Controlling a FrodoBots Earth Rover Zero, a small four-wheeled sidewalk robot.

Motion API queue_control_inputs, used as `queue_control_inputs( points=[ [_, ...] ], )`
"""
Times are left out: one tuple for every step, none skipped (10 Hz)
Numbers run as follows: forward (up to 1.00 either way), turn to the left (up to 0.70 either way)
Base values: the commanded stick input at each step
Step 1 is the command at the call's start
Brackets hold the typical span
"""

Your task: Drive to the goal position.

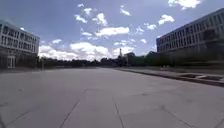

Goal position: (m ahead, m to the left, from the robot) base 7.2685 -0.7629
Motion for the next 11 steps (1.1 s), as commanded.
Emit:
queue_control_inputs(
  points=[
    [0.7,0.35],
    [0.7,0.35],
    [0.7,0.34],
    [0.7,0.25],
    [0.7,0.0],
    [0.7,0.0],
    [0.7,0.01],
    [0.7,0.04],
    [0.7,0.0],
    [0.7,0.27],
    [0.7,0.35]
  ],
)
